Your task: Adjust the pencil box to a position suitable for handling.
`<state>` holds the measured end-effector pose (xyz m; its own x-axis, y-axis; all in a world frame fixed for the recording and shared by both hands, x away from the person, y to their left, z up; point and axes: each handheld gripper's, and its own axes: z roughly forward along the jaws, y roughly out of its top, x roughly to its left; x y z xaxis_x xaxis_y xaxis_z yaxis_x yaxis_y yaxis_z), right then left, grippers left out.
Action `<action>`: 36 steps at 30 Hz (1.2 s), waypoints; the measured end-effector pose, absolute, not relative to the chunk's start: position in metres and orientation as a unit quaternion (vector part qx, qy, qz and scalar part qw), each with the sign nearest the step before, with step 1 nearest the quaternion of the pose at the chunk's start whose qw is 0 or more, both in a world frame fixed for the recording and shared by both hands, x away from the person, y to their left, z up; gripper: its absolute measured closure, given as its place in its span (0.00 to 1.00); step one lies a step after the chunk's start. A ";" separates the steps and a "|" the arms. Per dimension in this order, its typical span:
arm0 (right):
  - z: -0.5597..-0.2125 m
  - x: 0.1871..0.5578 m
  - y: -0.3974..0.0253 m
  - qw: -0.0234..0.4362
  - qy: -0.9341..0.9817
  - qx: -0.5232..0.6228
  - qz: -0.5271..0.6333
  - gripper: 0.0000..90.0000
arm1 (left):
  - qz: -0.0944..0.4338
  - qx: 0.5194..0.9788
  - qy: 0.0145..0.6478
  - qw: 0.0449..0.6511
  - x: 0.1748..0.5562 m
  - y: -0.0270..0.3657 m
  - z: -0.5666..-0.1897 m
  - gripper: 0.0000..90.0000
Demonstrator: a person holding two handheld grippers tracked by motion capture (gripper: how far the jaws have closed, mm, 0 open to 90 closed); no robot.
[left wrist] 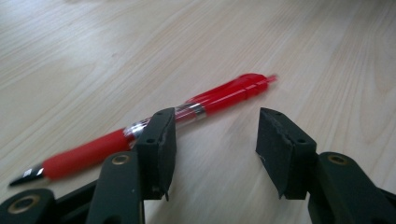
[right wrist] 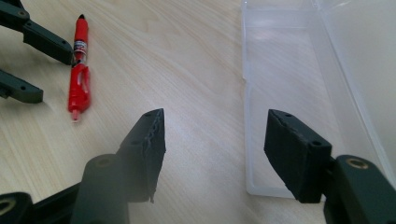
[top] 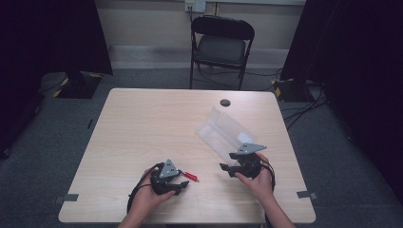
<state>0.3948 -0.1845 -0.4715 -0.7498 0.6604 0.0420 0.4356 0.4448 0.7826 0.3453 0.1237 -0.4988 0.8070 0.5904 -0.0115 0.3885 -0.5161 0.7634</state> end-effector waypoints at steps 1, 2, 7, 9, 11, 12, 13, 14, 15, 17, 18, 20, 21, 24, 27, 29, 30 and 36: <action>-0.472 0.395 -0.185 0.136 0.839 0.327 0.414 0.42 | 0.125 0.863 0.283 0.400 0.346 0.122 -0.499 0.53; -0.472 0.394 -0.185 0.137 0.839 0.328 0.413 0.42 | 0.126 0.861 0.285 0.402 0.346 0.121 -0.499 0.53; -0.473 0.394 -0.185 0.134 0.840 0.324 0.414 0.42 | 0.121 0.859 0.286 0.408 0.347 0.118 -0.500 0.53; -0.473 0.394 -0.185 0.135 0.840 0.323 0.415 0.42 | 0.122 0.862 0.280 0.404 0.346 0.119 -0.499 0.52; -0.473 0.393 -0.184 0.133 0.839 0.323 0.417 0.41 | 0.123 0.868 0.271 0.398 0.345 0.122 -0.498 0.51; -0.472 0.393 -0.183 0.133 0.839 0.323 0.417 0.41 | 0.118 0.864 0.276 0.404 0.342 0.123 -0.499 0.50; -0.472 0.392 -0.182 0.132 0.840 0.317 0.419 0.41 | 0.118 0.868 0.271 0.400 0.341 0.125 -0.499 0.48; -0.471 0.391 -0.181 0.132 0.841 0.317 0.419 0.41 | 0.119 0.872 0.265 0.394 0.339 0.128 -0.498 0.47; -0.471 0.391 -0.180 0.132 0.841 0.313 0.421 0.40 | 0.117 0.867 0.267 0.403 0.337 0.131 -0.499 0.44; -0.470 0.389 -0.177 0.130 0.843 0.306 0.423 0.39 | 0.116 0.872 0.263 0.397 0.335 0.139 -0.499 0.42; -0.470 0.389 -0.175 0.129 0.844 0.303 0.424 0.39 | 0.114 0.870 0.263 0.402 0.334 0.142 -0.499 0.42; -0.470 0.388 -0.172 0.128 0.846 0.298 0.423 0.38 | 0.113 0.871 0.263 0.400 0.333 0.150 -0.499 0.40; -0.470 0.388 -0.170 0.126 0.847 0.297 0.422 0.38 | 0.111 0.868 0.265 0.405 0.332 0.153 -0.500 0.39; -0.471 0.387 -0.166 0.128 0.850 0.290 0.421 0.37 | 0.113 0.870 0.264 0.401 0.330 0.163 -0.500 0.35; -0.472 0.387 -0.163 0.127 0.850 0.288 0.422 0.36 | 0.115 0.873 0.261 0.395 0.327 0.172 -0.500 0.32; -0.473 0.387 -0.162 0.127 0.850 0.284 0.425 0.36 | 0.116 0.871 0.264 0.399 0.325 0.178 -0.500 0.32; -0.474 0.387 -0.161 0.126 0.851 0.283 0.425 0.35 | 0.119 0.873 0.263 0.393 0.325 0.180 -0.500 0.31; -0.475 0.388 -0.156 0.124 0.852 0.279 0.425 0.33 | 0.120 0.871 0.274 0.391 0.324 0.190 -0.500 0.28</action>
<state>0.3878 -0.1564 -0.4752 -0.8137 0.5807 0.0266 0.3704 0.4826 0.7936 0.3236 0.1897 -0.5000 0.8212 0.5707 -0.0043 0.3825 -0.5448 0.7462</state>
